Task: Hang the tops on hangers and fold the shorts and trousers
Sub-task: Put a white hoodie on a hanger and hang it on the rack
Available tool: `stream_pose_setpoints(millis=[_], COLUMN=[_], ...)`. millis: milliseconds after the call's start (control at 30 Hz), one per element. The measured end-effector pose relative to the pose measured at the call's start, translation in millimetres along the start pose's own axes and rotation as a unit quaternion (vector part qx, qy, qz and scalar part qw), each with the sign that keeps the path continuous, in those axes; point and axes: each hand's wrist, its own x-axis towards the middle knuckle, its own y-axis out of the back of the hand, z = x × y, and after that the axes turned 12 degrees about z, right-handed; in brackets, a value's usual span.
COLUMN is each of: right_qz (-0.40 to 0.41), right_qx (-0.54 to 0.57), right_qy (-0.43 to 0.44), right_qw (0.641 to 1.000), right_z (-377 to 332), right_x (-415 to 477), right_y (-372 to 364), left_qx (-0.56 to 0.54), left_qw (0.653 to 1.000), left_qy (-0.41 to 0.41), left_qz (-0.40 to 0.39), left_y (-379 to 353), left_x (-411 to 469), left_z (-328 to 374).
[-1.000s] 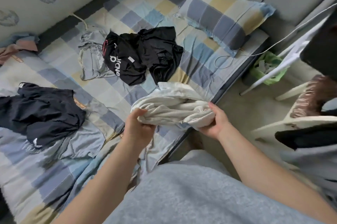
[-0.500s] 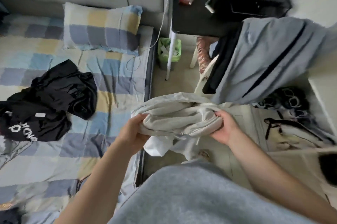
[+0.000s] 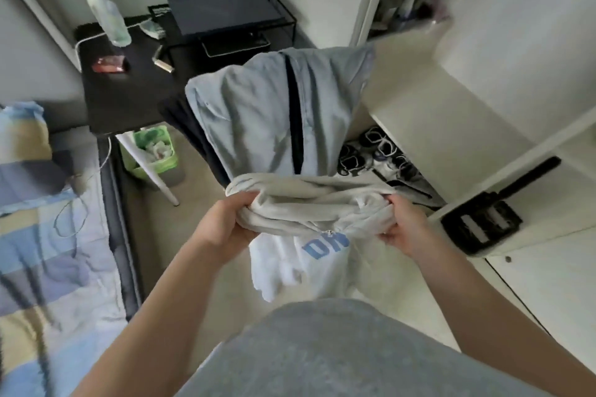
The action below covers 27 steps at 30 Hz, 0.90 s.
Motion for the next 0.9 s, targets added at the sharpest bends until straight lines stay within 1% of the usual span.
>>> stream_pose_setpoints(millis=[100,167,233,300,367,433,500,633,700,733,800,833,900], right_qz=[0.071,0.08,0.089,0.075,0.043,0.034,0.063,0.172,0.195,0.2,0.211,0.222,0.243], right_qx=[-0.013,-0.011,0.015,0.055,0.091,0.108,0.098,0.012,-0.011,-0.013,0.006,0.017,0.036], right_qy=[0.069,0.122,0.168,0.186,0.172,0.152,0.173,0.269,0.286,0.293,0.309,0.32,0.343], right_qw=[0.995,0.989,0.982,0.978,0.98,0.982,0.978,0.948,0.938,0.935,0.927,0.921,0.907], right_z=[-52,-88,-120,-146,-167,-186,-205,-243,-265,-276,-301,-314,-342], right_x=[23,30,32,33,35,34,30,21,15,10,2,-3,-15], right_y=[29,44,57,68,78,85,89,89,83,79,74,73,72], left_qx=[0.044,0.059,0.062,0.058,0.072,0.099,0.134,0.216,0.245,0.264,0.299,0.302,0.293], left_qw=[0.999,0.995,0.989,0.981,0.972,0.963,0.953,0.929,0.918,0.909,0.878,0.865,0.851], left_qy=[-0.028,-0.075,-0.134,-0.184,-0.222,-0.247,-0.266,-0.281,-0.287,-0.298,-0.343,-0.365,-0.387], left_qz=[0.011,0.018,0.029,0.03,-0.003,-0.04,-0.06,-0.107,-0.121,-0.126,-0.148,-0.163,-0.199], left_y=[-67,-107,-143,-177,-208,-236,-260,-302,-323,-333,-355,-366,-389], left_x=[28,46,62,77,93,109,126,153,163,167,174,179,180], left_z=[23,40,59,80,101,122,143,177,194,205,230,243,271])
